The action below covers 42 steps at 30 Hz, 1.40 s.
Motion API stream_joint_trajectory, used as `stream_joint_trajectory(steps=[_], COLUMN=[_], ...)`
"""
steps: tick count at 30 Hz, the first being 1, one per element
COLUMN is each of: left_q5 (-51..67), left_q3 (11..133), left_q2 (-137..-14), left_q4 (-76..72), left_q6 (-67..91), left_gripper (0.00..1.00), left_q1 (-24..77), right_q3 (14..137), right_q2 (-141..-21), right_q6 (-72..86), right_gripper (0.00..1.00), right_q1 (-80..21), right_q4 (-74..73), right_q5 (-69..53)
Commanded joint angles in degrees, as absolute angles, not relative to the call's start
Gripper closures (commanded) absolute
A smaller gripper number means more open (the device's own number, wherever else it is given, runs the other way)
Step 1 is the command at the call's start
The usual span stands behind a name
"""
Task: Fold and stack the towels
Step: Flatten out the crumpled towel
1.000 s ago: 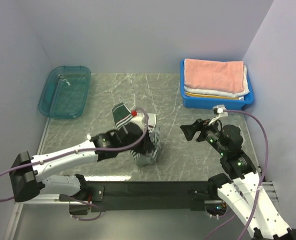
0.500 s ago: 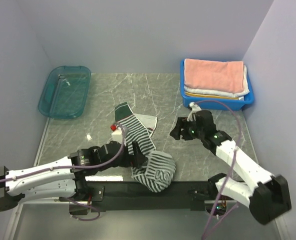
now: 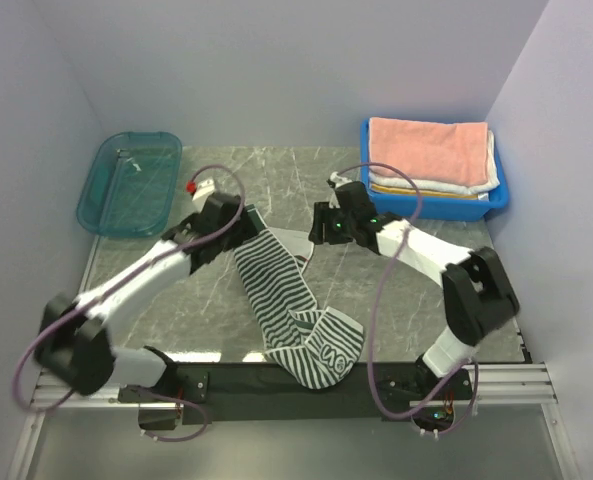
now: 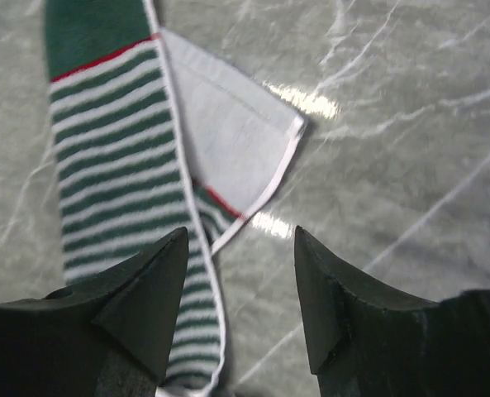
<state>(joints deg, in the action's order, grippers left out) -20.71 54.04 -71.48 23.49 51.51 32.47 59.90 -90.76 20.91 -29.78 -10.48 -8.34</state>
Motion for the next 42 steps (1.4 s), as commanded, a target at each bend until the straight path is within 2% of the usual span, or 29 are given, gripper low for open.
stream_joint_trajectory(steps=[1,5,14,25,28,34,37,38,39,42], left_q5=[-19.51,-23.89,-28.3,-29.18,-29.53,-31.64,-32.25,-32.43,-33.04,-34.19], left_q3=[63.44,76.42,96.48,97.38,97.56,101.33,103.79,104.41,104.94,106.78], left_q2=[-82.32,-97.07,-114.94,-117.24,-118.38,-122.33,-124.53,-124.89,-125.41,-126.91], left_q4=[21.26,25.29,32.78,33.48,34.19,37.18,39.02,39.72,41.03,43.23], left_q6=[46.41,45.18,43.24,43.33,43.77,44.38,45.09,45.26,46.05,47.98], left_gripper=[0.14,0.11,0.11,0.13,0.14,0.15,0.15,0.15,0.16,0.18], left_q1=[29.18,27.69,26.81,26.81,26.81,26.81,26.89,26.81,26.81,26.81], right_q3=[65.56,70.21,74.0,77.16,77.96,76.47,75.41,75.15,74.97,74.53], right_q2=[-97.27,-102.73,-110.39,-116.89,-117.77,-117.25,-117.16,-117.07,-117.07,-116.63], right_q6=[19.78,19.34,19.95,20.21,20.13,19.51,19.42,19.34,19.25,19.25], right_gripper=[0.39,0.39,0.39,0.41,0.45,0.66,0.8,0.92,0.97,1.0], right_q1=[-31.11,-32.6,-33.13,-33.57,-34.01,-35.42,-35.77,-35.77,-35.86,-36.12], right_q4=[-9.75,-10.98,-10.55,-10.19,-10.9,-10.11,-9.67,-9.67,-9.58,-9.4], right_q5=[-3.35,-0.09,3.52,4.13,5.18,5.8,6.33,6.94,7.2,8.08])
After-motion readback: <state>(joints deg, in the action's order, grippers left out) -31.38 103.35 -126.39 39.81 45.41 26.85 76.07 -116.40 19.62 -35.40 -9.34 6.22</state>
